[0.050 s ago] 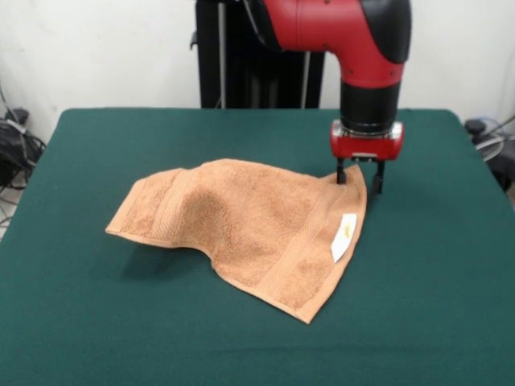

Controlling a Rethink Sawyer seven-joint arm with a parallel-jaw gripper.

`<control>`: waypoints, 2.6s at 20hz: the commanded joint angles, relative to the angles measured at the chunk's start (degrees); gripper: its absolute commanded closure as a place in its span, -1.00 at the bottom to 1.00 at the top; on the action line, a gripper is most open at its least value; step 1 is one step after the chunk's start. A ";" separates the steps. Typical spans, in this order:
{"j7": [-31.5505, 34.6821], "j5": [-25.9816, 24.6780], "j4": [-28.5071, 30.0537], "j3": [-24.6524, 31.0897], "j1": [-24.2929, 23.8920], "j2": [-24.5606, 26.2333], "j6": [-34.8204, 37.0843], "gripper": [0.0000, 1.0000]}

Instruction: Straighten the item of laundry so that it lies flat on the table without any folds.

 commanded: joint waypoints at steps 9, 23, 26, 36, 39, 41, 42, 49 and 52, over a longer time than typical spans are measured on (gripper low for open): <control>10.38 1.70 -6.17 1.33 1.75 5.62 -1.93 -1.00; 11.76 2.74 -5.92 -1.62 4.53 4.79 -3.83 1.00; 12.57 2.85 -4.15 -2.36 5.36 2.11 -3.42 1.00; 14.88 7.27 4.84 -4.93 10.11 -13.98 8.32 1.00; 15.57 8.88 5.70 -6.61 12.49 -15.82 9.54 1.00; 15.97 9.52 6.81 -6.60 12.92 -16.69 9.49 1.00; 16.00 9.71 7.21 -6.81 13.18 -16.89 9.39 1.00; 14.51 11.05 6.90 -8.80 14.74 -18.56 12.51 1.00; 14.39 11.32 7.03 -7.93 13.96 -18.73 12.70 1.00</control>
